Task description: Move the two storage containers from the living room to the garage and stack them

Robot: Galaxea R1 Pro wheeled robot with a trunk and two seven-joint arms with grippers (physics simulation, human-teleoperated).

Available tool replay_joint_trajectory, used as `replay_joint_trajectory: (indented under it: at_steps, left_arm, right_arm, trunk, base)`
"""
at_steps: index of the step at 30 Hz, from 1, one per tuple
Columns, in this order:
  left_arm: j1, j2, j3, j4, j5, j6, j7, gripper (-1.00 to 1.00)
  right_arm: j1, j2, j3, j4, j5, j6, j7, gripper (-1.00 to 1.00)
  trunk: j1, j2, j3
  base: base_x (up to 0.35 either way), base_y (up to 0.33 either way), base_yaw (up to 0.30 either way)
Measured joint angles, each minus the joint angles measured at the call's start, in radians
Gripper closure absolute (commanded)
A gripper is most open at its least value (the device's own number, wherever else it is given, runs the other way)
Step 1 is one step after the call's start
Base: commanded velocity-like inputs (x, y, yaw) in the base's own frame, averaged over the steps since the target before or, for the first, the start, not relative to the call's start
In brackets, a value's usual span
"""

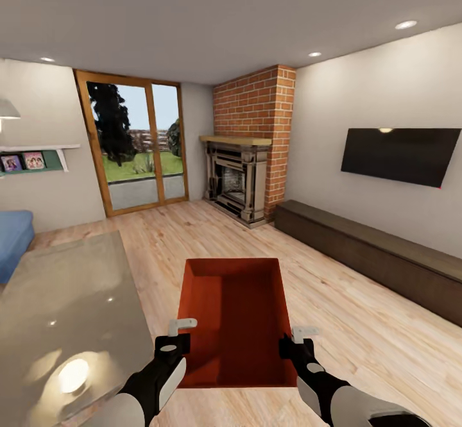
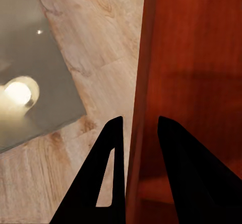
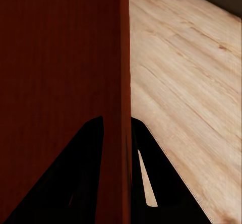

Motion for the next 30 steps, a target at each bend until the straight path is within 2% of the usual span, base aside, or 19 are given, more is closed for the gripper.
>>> replay_joint_trajectory:
  at_steps: [30]
  left_arm:
    - [0.0, 0.0, 0.0, 0.001, -0.001, 0.0, 0.0, 1.0]
  right_arm:
    - [0.0, 0.0, -0.001, 0.0, 0.001, 0.0, 0.0, 1.0]
  trunk:
    - [0.0, 0.0, 0.015]
  base:
    - [-0.311, -0.076, 0.264]
